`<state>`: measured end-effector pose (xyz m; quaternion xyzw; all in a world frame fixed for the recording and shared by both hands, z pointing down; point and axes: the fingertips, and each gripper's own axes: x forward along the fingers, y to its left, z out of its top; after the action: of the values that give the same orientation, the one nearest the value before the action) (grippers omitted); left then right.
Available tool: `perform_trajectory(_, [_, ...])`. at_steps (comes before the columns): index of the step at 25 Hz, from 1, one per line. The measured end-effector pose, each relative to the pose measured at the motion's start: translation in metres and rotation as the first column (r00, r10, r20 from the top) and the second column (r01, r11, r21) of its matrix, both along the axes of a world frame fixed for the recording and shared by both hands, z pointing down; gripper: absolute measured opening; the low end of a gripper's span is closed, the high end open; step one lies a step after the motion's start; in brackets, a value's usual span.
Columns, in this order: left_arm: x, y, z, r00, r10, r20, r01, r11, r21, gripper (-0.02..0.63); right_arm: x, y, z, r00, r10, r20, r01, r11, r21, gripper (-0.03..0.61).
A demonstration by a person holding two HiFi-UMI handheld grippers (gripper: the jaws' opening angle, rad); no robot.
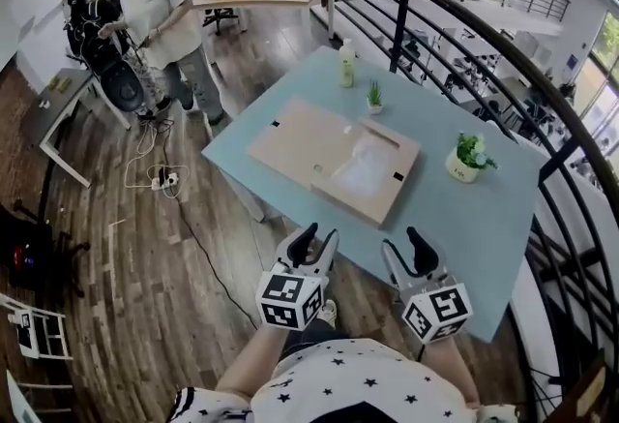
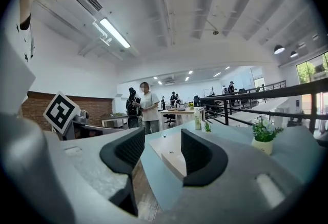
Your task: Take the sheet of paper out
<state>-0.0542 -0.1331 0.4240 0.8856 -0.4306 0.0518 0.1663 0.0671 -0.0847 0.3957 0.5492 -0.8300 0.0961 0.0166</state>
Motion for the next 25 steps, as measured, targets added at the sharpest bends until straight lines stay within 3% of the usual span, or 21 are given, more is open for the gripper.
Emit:
perform_trajectory(13, [0.000,-0.125,0.035,0.997,0.055,0.047,-0.053,0.998,-0.040,0.150,0.005,-0.101,0.029,0.997,0.072,0.012,-0.072,0.997,-0.030,0.204])
perform_trajectory(25, [0.040,-0.213,0.080,0.975,0.184,0.123,-0.167,0.977,-0.131,0.150,0.017,-0.156,0.050,0.997,0.083,-0.007,-0.083,0.994,-0.074,0.204])
